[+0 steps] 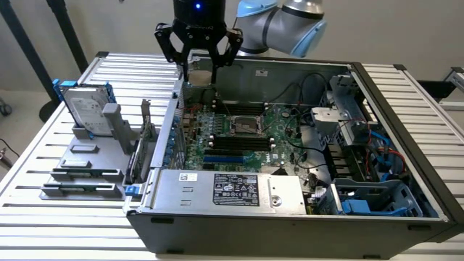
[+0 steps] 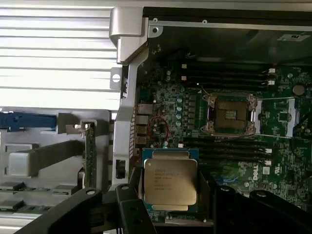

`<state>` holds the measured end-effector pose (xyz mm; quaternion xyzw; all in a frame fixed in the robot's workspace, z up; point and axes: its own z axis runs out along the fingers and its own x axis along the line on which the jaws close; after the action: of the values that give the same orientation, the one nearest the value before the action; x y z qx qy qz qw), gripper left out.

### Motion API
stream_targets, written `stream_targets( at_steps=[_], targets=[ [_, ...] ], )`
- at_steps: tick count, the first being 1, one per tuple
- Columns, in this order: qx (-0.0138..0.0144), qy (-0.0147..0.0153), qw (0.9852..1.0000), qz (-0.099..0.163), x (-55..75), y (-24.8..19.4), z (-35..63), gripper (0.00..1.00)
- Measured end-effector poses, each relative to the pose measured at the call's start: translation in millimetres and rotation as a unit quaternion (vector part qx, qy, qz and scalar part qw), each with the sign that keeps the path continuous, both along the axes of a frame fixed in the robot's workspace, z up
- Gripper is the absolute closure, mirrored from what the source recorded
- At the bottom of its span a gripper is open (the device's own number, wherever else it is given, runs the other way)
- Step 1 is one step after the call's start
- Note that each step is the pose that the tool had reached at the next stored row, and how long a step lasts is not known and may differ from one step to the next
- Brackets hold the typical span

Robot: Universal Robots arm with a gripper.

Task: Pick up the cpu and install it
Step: 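Pick up the cpu and move it towards the insertion slot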

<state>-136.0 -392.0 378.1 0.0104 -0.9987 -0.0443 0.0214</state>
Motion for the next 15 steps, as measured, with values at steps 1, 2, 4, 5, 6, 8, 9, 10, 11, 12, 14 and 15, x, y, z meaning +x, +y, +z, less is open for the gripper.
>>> stream_targets(
  at_steps=[1,2,4,5,6,8,9,10,11,12,14,15],
  targets=[
    [0.0001,0.0,1.0,0.0,2.1,2.6,-0.1,0.45],
    [0.0001,0.0,1.0,0.0,5.5,5.0,-0.2,0.45],
    [0.0001,-0.0001,1.0,0.0,18.8,8.7,-2.6,0.45],
    [0.0001,-0.0001,1.0,0.0,23.2,9.7,-4.3,0.45],
    [0.0001,0.0,1.0,0.0,28.1,10.9,-6.2,0.45],
    [0.0001,0.0,1.0,0.0,37.2,13.3,-9.8,0.45],
    [0.0001,0.0,1.0,0.0,41.6,14.6,-11.6,0.45],
    [0.0001,0.0,1.0,0.0,46.1,15.8,-13.4,0.45],
    [0.0001,0.0,1.0,0.0,50.6,17.0,-15.2,0.45],
    [0.0001,0.0,1.0,0.0,55.4,18.1,-17.1,0.45],
    [0.0001,0.0,1.0,0.0,63.8,19.9,-20.7,0.45],
    [0.0001,0.0,1.0,0.0,66.7,20.7,-22.6,0.45]
  ],
)
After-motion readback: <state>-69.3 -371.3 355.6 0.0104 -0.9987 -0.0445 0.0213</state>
